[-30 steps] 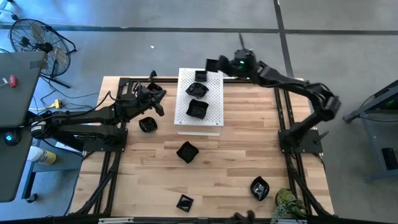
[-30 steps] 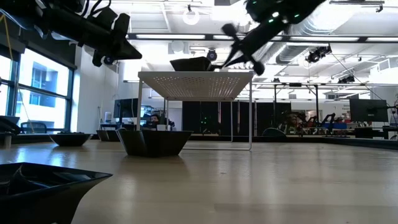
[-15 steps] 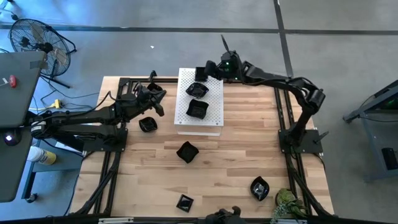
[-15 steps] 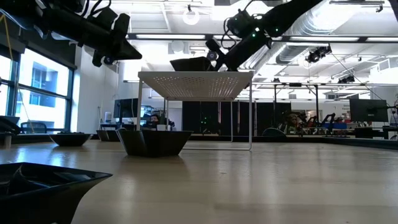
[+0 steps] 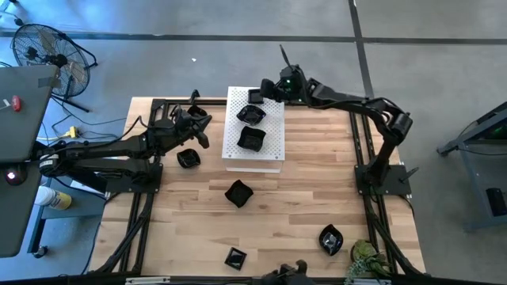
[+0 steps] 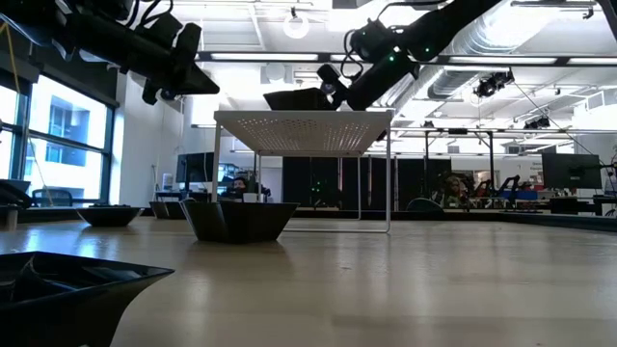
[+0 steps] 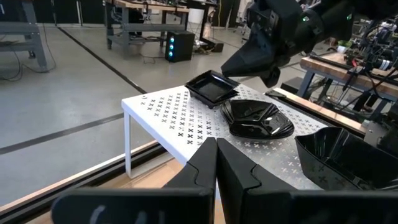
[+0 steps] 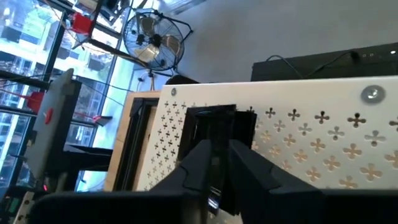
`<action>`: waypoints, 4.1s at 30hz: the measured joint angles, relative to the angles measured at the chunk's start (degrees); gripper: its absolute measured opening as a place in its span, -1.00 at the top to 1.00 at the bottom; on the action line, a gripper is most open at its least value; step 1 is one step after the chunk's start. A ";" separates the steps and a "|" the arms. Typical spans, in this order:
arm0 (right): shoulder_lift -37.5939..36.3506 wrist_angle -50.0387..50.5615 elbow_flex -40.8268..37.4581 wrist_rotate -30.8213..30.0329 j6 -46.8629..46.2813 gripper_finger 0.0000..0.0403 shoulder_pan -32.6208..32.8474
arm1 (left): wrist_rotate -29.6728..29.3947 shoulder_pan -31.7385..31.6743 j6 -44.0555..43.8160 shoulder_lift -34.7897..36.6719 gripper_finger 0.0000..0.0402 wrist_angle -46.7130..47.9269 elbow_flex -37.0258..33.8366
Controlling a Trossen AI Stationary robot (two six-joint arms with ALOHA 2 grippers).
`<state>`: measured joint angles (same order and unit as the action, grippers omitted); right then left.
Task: Pick & Place Mini shaped plates
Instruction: Stack the square plate on top of the square plate on the shelf, then adjust the shelf, then stack the distorted square plate on top of the distorted square plate on the shelf
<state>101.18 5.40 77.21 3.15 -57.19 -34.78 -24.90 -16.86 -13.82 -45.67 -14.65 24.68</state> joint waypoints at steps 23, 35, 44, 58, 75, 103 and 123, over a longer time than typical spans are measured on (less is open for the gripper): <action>-19.61 36.70 -0.02 1.35 36.55 0.98 29.31 | 5.11 0.00 -0.01 0.02 1.00 0.26 0.01; -10.96 41.18 -0.11 -2.62 34.13 0.99 34.05 | 5.11 0.00 0.45 0.02 1.00 1.73 0.01; -10.31 45.03 -0.11 -10.83 30.21 0.99 32.23 | 5.07 0.00 0.45 0.02 1.00 1.68 0.01; -12.41 43.33 -0.11 -10.39 30.09 0.98 31.92 | 5.00 0.00 0.45 0.09 1.00 1.74 0.01; -27.48 33.02 -3.83 -10.78 36.97 0.99 36.08 | 9.90 0.00 0.03 0.07 1.00 2.40 0.01; -62.83 -9.73 -43.39 -7.40 38.59 0.99 26.99 | 13.46 0.00 0.45 0.04 1.00 2.09 0.01; -63.42 -16.69 -43.39 -3.42 43.78 0.98 22.77 | 12.28 0.00 5.63 0.24 1.00 25.26 13.89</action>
<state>37.76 -11.28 33.82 -0.27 -13.41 -12.01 -12.62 -16.86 -8.19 -45.43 10.61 38.57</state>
